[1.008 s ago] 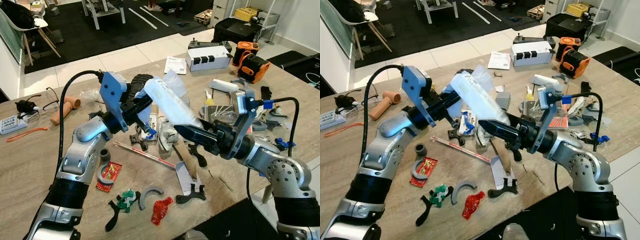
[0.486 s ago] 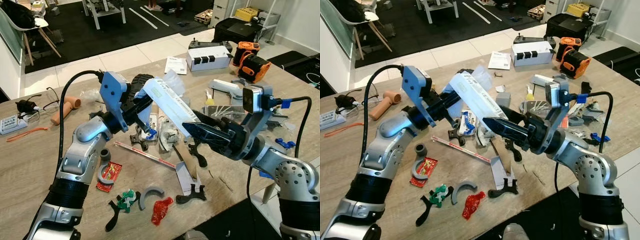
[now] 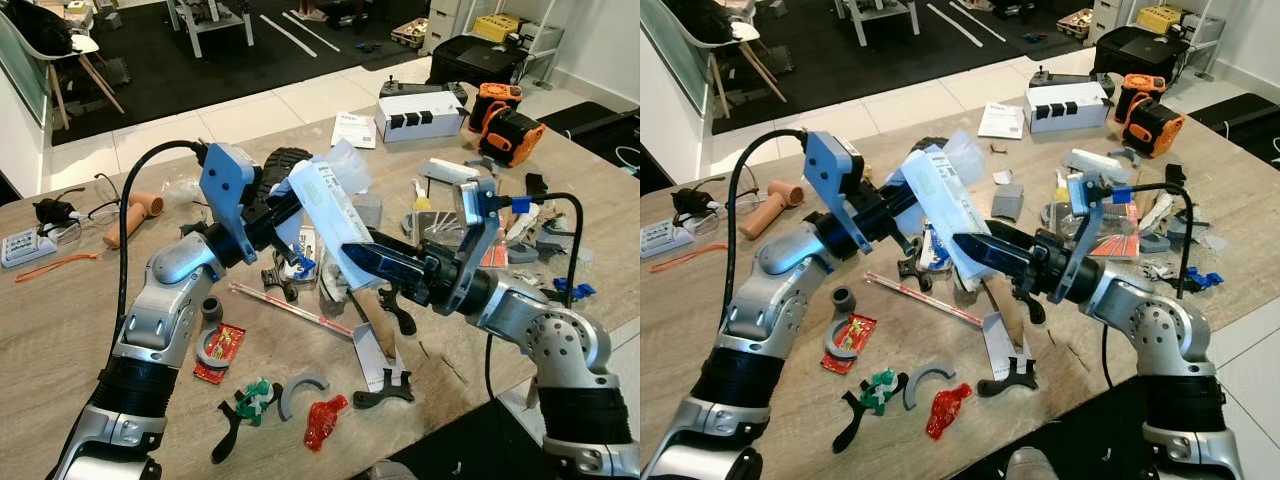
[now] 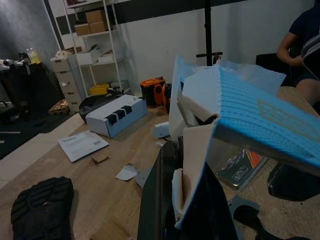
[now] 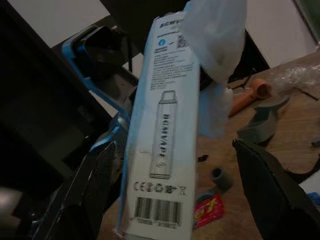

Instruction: Picking trash to rubbish bin

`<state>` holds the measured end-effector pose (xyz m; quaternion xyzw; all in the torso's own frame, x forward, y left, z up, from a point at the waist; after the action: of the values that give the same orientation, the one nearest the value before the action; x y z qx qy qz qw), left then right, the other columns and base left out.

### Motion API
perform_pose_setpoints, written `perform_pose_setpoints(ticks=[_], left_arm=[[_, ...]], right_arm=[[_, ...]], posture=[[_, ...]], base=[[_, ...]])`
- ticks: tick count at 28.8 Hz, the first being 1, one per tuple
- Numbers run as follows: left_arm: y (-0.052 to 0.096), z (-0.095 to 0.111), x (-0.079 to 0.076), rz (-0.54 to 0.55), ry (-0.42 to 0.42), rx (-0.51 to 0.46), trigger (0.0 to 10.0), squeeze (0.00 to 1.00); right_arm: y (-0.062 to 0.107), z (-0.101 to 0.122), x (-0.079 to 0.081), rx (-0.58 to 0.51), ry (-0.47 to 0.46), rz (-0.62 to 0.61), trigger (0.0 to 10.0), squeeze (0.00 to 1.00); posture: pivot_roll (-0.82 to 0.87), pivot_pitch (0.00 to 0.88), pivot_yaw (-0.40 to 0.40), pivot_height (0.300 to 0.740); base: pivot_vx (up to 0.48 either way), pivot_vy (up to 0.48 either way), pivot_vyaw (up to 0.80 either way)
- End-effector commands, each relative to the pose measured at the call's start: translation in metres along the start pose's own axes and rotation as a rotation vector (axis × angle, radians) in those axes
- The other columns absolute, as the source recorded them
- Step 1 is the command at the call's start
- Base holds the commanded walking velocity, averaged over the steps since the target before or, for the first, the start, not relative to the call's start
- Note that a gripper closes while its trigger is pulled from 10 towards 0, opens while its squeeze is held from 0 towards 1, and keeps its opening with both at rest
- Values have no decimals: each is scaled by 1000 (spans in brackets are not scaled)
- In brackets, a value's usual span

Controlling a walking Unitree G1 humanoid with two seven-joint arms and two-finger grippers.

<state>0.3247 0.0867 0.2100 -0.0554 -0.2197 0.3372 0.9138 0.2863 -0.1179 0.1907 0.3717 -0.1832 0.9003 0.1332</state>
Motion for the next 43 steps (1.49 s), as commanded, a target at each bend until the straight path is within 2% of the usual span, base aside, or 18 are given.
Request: perform_pose_setpoints(ticks=[1, 3, 4, 6, 15, 24, 29, 31, 33, 34, 35, 36, 38, 40, 43], left_arm=[[-3, 4, -3, -21, -13, -13, 10000, 0], [-3, 4, -4, -23, -13, -13, 10000, 0], [-3, 4, -4, -24, -13, -13, 10000, 0], [-3, 4, -4, -24, -12, -13, 10000, 0], [-3, 5, -4, -25, -11, -15, 10000, 0], [-3, 4, -4, -24, -11, -15, 10000, 0], [-2, 4, 0, 0, -21, -8, 10000, 0], [-1, -1, 13, 77, -40, 31, 10000, 0], [0, -3, 17, 99, -44, 42, 10000, 0], [0, -4, 21, 118, -49, 52, 10000, 0], [0, -4, 21, 118, -49, 52, 10000, 0], [1, -6, 22, 121, -53, 60, 10000, 0], [1, -6, 22, 121, -53, 60, 10000, 0], [2, -11, 25, 136, -67, 91, 10000, 0], [5, -17, 30, 178, -72, 126, 10000, 0]], right_arm=[[-6, -1, 5, 16, -12, 44, 10000, 0], [-11, -7, 3, 54, -13, 33, 10000, 0], [-13, -10, -1, 70, -7, 7, 4549, 0], [-13, -11, -3, 75, -5, -3, 0, 0], [-13, -10, -2, 71, -7, 2, 0, 0], [-10, -9, -7, 68, 13, -39, 0, 0], [3, -7, -13, 97, 69, -107, 0, 0], [20, -11, -9, 159, 122, -127, 0, 0], [24, -12, -6, 170, 133, -119, 0, 0], [27, -7, 1, 143, 145, -85, 0, 0], [27, -7, 1, 143, 145, -85, 0, 0], [27, 3, 10, 88, 152, -37, 0, 0], [27, 3, 10, 88, 152, -37, 0, 0], [24, 19, 26, 7, 161, 51, 0, 0], [20, 18, 20, 43, 207, -9, 0, 0]], posture=[[-105, 0, 63, 740], [-105, 0, 64, 740], [-105, 0, 64, 740], [-105, 0, 64, 740], [-105, 0, 65, 740], [-103, 0, 60, 740], [-100, 0, 56, 740], [-101, 0, 53, 740], [-101, 0, 53, 740], [-105, 0, 56, 740], [-105, 0, 56, 740], [-108, 0, 58, 740], [-108, 0, 58, 740], [-103, 0, 55, 740], [-103, 0, 55, 740]], base=[[0, 0, 0], [0, 0, 0], [0, 0, 0], [0, 0, 0], [0, 0, 0], [0, 0, 0], [0, 0, 0], [0, 0, 0], [0, 0, 0], [0, 0, 0], [0, 0, 0], [0, 0, 0], [0, 0, 0], [0, 0, 0], [0, 0, 0]])
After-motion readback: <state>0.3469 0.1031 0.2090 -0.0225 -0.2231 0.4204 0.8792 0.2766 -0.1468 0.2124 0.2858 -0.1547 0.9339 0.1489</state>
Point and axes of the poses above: a point about 5 cm out from each wrist's last joint towards the gripper, its own y axis pointing back from the gripper into the wrist, its own z axis along the axis of the wrist's last joint, x = y × z, the point moved 3 cm from there along -y, pointing out of the wrist towards the gripper, and after that the axes turned 12 degrees about -y, right-handed, at the moved point
